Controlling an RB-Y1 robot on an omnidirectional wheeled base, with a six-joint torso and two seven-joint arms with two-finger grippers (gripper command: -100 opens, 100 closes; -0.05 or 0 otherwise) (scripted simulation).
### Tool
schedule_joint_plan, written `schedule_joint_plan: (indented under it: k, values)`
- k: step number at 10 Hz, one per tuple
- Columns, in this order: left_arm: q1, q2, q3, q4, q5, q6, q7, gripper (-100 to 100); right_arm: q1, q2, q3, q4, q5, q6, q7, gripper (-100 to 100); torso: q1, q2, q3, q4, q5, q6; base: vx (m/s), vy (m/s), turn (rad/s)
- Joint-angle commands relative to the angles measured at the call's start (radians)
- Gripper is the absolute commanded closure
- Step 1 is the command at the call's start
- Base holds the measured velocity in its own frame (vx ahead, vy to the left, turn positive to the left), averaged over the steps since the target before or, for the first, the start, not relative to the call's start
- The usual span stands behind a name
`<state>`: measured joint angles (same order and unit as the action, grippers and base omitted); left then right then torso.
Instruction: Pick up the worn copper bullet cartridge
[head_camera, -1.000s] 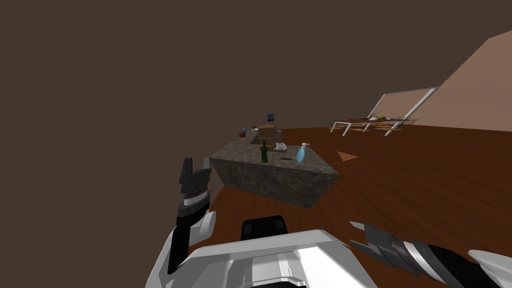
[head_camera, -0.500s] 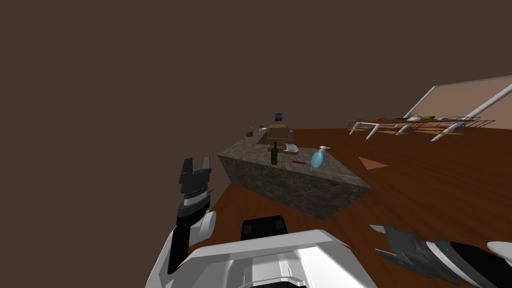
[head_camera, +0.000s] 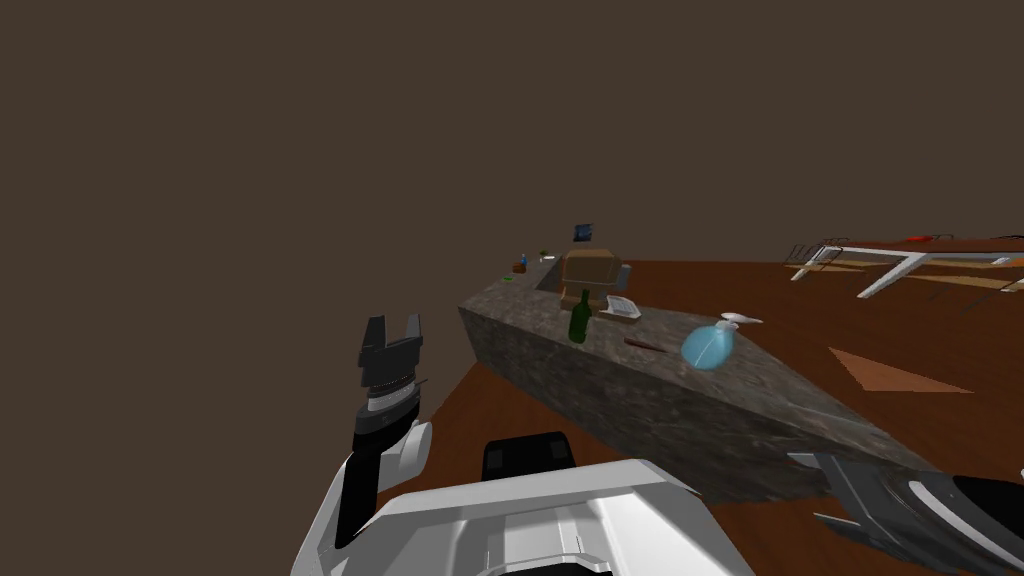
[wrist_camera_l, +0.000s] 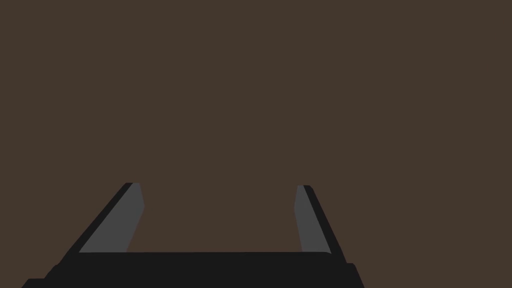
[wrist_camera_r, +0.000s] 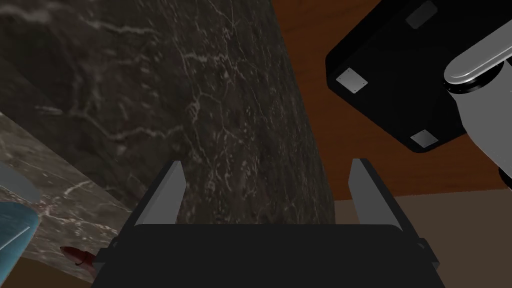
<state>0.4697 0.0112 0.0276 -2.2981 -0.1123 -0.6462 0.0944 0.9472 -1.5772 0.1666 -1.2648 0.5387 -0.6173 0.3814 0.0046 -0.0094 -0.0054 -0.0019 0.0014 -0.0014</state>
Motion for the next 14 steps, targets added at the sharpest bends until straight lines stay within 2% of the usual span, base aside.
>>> schedule_joint_plan:
  k: [1,2,4,7,9,10,11,12,14]
  values:
    - [0.0,0.0,0.0,0.0,0.0,0.0,0.0,0,-0.014,-0.024,0.009,0.047,0.02,0.003,0.003,-100,0.0,0.0,0.0,0.0,0.0,0.0,0.154,0.011,0.418]
    - [0.0,0.0,0.0,0.0,0.0,0.0,0.0,0,-0.014,-0.024,0.009,0.047,0.02,0.003,0.003,-100,-0.002,-0.001,-0.001,0.0,0.0,0.0,0.111,-0.012,0.158]
    - [0.0,0.0,0.0,0.0,0.0,0.0,0.0,0,-0.012,-0.045,0.012,0.081,0.036,0.015,0.005,-100,-0.003,0.002,0.001,0.0,-0.001,0.001,0.141,-0.009,0.346]
    - [0.0,0.0,0.0,0.0,0.0,0.0,0.0,0,-0.011,-0.054,0.018,0.113,0.052,0.03,0.006,-100,-0.004,-0.004,-0.002,-0.001,-0.001,0.0,0.186,-0.042,0.326]
    - [0.0,0.0,0.0,0.0,0.0,0.0,0.0,0,-0.01,-0.045,0.027,0.123,0.061,0.037,0.005,-100,-0.005,0.0,0.0,0.0,-0.001,0.001,0.122,-0.075,0.269]
    - [0.0,0.0,0.0,0.0,0.0,0.0,0.0,0,-0.001,-0.051,0.017,0.117,0.053,0.036,0.007,-100,-0.005,0.001,0.0,0.0,-0.002,0.001,0.051,-0.044,0.073]
    - [0.0,0.0,0.0,0.0,0.0,0.0,0.0,0,0.0,-0.051,0.016,0.117,0.053,0.037,0.008,0,-0.003,0.005,0.003,0.001,-0.001,0.003,0.011,-0.009,-0.008]
    - [0.0,0.0,0.0,0.0,0.0,0.0,0.0,0,-0.01,-0.015,0.032,0.121,0.063,0.053,0.017,-100,0.0,0.008,0.005,0.002,-0.001,0.003,0.024,-0.024,0.101]
    - [0.0,0.0,0.0,0.0,0.0,0.0,0.0,0,-0.02,0.022,0.048,0.126,0.073,0.07,0.027,-100,-0.002,0.009,0.005,0.002,-0.001,0.003,0.024,-0.045,0.096]
